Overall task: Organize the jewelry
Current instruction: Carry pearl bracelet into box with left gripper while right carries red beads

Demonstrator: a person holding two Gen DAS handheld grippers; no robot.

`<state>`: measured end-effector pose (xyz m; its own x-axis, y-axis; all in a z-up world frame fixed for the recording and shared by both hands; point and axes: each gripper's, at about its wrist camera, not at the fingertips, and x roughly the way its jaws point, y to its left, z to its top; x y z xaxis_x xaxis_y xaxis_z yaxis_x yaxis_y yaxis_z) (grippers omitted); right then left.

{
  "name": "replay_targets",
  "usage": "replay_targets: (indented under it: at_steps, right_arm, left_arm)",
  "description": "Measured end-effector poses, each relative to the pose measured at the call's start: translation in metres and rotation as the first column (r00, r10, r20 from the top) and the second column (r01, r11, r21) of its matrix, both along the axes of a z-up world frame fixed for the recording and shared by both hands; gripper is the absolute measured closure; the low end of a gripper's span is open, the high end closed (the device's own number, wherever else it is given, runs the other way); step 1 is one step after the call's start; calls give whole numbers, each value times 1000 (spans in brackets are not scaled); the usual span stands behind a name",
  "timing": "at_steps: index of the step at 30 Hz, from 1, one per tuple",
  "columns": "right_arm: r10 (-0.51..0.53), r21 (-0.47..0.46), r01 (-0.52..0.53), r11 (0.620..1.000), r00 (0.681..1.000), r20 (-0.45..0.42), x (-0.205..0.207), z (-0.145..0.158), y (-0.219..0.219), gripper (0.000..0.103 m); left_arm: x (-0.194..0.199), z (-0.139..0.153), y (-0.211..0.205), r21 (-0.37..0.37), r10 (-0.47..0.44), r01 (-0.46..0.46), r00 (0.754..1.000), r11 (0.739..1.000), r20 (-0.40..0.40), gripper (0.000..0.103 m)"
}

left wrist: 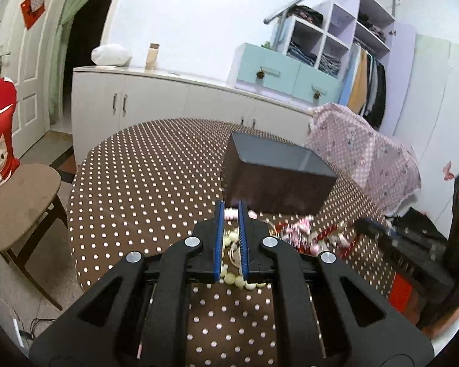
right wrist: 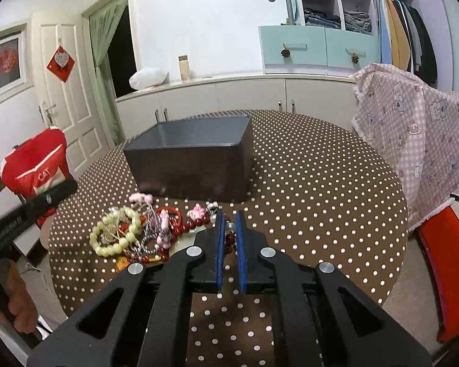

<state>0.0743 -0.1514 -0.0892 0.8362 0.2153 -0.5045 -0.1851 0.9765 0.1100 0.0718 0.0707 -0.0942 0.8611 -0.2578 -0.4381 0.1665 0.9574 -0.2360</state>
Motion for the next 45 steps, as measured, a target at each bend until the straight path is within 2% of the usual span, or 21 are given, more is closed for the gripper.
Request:
replay_targets:
  at_steps: [2,4,5,8,9,11,12,14,16,17,20,24,27,33,45]
  right_arm:
    - [-2,-8,2,1000,1000,5,0,3,0,97]
    - [1,-7,-1,1000,1000,-1,1,2,2,97]
    - [3,-6,-3,1000,1000,-3,1,1,3,97]
    - [6,-10,-7,1000,1000,-9,0,0,5,97]
    - [5,-11,-5,1000,1000,-12,1,-1,5,97]
    - [3,-8,-4,1000,1000,-16,1,-1,4,97]
    - [4,-9,-4,1000,1000,-17,2,-1,5,97]
    - [3,-10,-3,1000,1000,-19,2,-2,5,97]
    - [2,-8,-2,1000,1000,-26,3,-3,5,97]
    - [3,-9,-3,1000,1000,-26,3,-3,5,97]
    - [7,-9,-7,1000,1000,-20,1,-1,4,97]
    - [6,-16,-6,1000,1000,5,-1,7,3,97]
    - [3,-22,-2,1000,999,38,-2,16,3,97]
    - [7,-37,-3,999,994,106,0,38,2,97]
    - [35,-27,-29,999,975,218,25,84,8,97]
  left_arm:
    - [3,-7,1,25,8,-7,999,1000,-50,90]
    - [8,-15,3,32,16,-13,994,999,-104,51]
    - [10,-20,5,14,18,-16,992,1000,-126,23]
    - [11,-26,9,-32,3,-8,989,999,-147,24]
    - [15,-29,8,-16,7,-10,985,1000,-172,32]
    - [20,-33,1,80,59,-45,982,996,-182,52]
    - [22,-35,-6,165,81,-52,981,985,-175,56]
    - [24,-34,-12,223,90,-48,978,974,-185,58]
    - [30,-28,-16,251,89,-28,968,968,-235,77]
    - [33,-27,-18,266,94,-26,965,964,-245,92]
    - [38,-25,-17,294,100,-26,965,955,-240,94]
    - [41,-17,-7,201,50,3,965,980,-258,94]
    - [36,-3,-8,217,54,-7,977,976,-208,94]
    - [30,26,-18,208,-4,30,992,978,-126,94]
    - [56,75,-33,222,-59,61,998,973,-17,94]
